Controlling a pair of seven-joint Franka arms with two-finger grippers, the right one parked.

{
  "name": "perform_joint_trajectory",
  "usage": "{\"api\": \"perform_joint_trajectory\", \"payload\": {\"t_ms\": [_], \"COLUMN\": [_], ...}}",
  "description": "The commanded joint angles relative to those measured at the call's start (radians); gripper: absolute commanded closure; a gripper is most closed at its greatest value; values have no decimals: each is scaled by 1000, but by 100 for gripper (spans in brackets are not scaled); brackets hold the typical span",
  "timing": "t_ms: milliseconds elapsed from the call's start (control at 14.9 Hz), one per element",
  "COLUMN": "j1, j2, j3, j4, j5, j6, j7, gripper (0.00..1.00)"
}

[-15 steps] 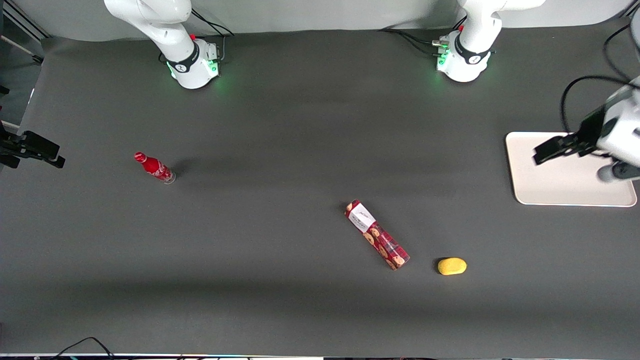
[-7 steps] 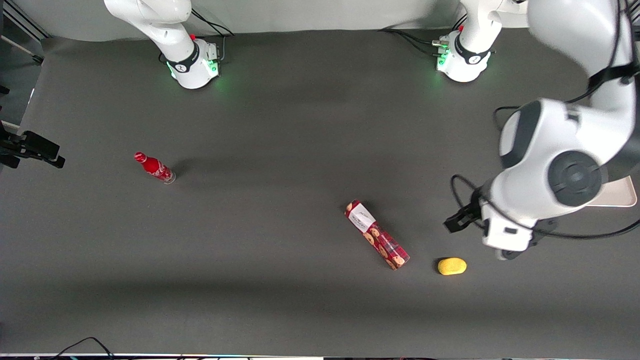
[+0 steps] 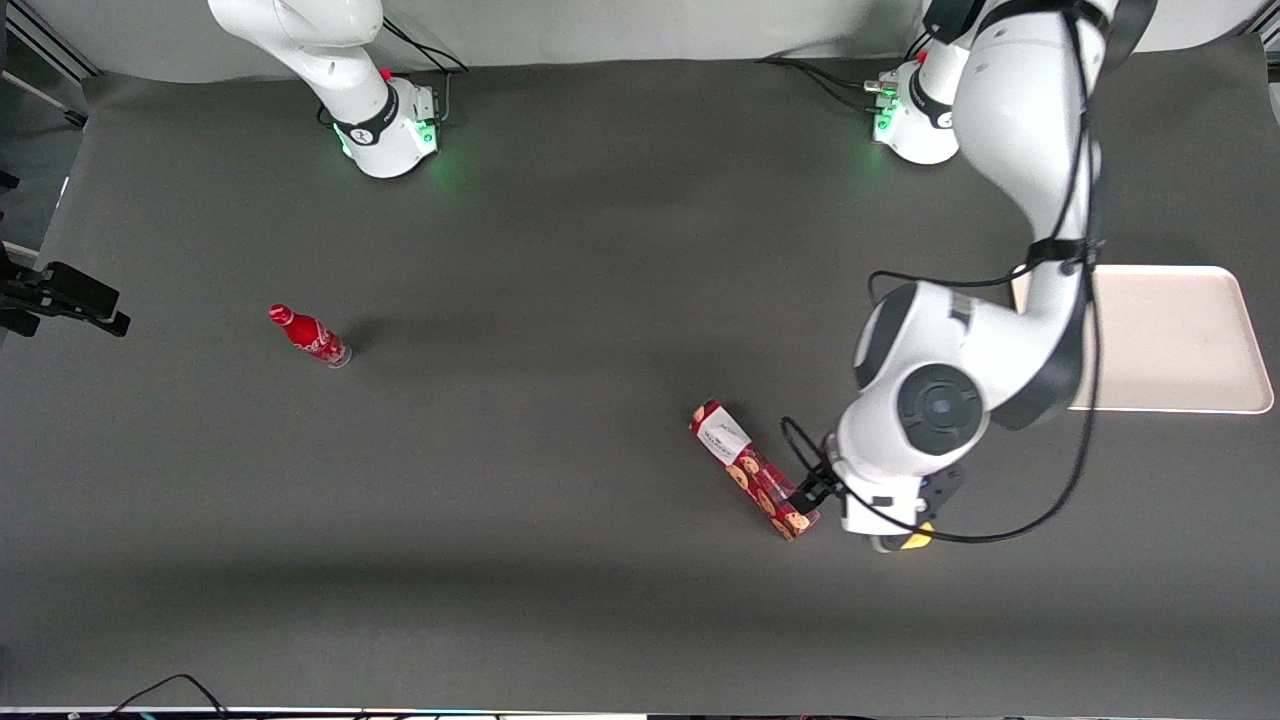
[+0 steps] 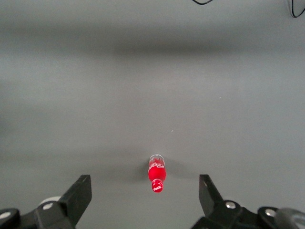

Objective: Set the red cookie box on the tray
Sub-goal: 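Move the left gripper down over the red tartan shortbread box, then close the left gripper on the end of the shortbread box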

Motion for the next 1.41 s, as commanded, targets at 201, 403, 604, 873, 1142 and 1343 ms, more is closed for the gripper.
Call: {"api": "perform_joint_trajectory", "payload": {"t_ms": [201,403,604,873,1142,1343], "j1": [-78,-81,-106,-106,-106,-106], "j2": [122,145,188,190,182,179], "j3": [20,18,18,18,14,14], "j4": [-27,-78,-81,-87,-87,-87], "j5": [-10,-10,2,4,1,2], "j6": [187,290,345,336,321,322], "j7": [-98,-115,-149,-152,-152,-151], "gripper": [0,0,0,13,60,86]}}
